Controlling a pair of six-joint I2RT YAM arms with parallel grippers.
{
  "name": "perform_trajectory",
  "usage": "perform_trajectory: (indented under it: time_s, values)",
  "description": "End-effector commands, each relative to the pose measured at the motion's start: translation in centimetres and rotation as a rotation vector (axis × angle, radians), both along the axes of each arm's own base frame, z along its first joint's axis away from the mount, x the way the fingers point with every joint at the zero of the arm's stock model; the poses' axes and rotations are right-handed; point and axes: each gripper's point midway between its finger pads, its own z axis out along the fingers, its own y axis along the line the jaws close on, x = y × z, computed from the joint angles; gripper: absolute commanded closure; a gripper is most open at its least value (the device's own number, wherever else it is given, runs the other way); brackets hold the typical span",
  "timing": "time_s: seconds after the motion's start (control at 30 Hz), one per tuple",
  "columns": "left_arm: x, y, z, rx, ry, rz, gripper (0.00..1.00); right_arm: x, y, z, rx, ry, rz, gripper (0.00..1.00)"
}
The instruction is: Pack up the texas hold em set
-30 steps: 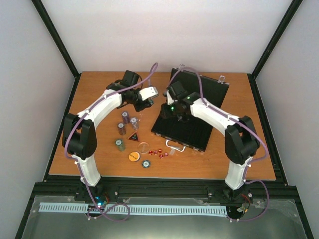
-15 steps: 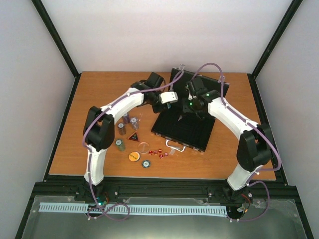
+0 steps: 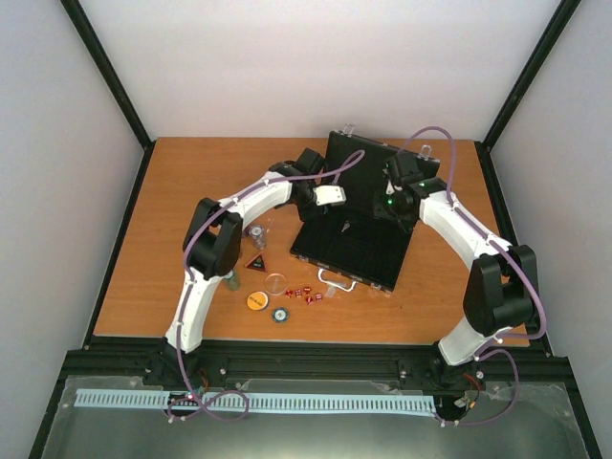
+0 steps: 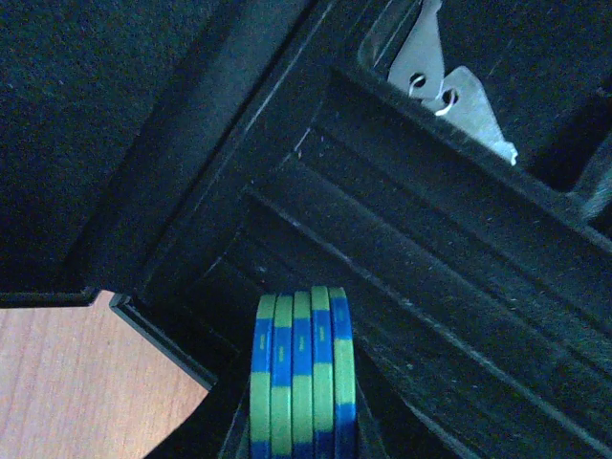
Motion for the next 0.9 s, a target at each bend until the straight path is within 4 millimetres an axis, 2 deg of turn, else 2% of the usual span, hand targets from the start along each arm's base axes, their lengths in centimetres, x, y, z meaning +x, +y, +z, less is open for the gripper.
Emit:
perform_trajectory:
  time_s: [0.0, 0.2, 0.4, 0.7, 0.87]
  values:
    - [2.0, -0.7, 1.6, 0.015, -0.112, -0.035, 0.99, 0.0, -0.7, 0.5, 0.017, -0.016, 0.003, 0.58]
    - [2.7, -0.5, 0.3, 0.048, -0.136, -0.039, 0.99, 0.2, -1.3, 0.0, 0.025, -0.002, -0.012, 0.58]
    - [2.0, -0.8, -0.9, 0.038, -0.099, -0.071, 0.99, 0.1, -1.7, -0.9, 0.038, 0.023, -0.022, 0.58]
    - [1.5, -0.1, -2.6, 0.082, -0.086, -0.108, 0.99, -0.2, -1.8, -1.3, 0.034, 0.037, -0.017, 0.58]
    - [0.7, 0.1, -3.2, 0.091, -0.064, -0.142, 0.92, -0.5, -1.9, -1.7, 0.034, 0.046, -0.016, 0.58]
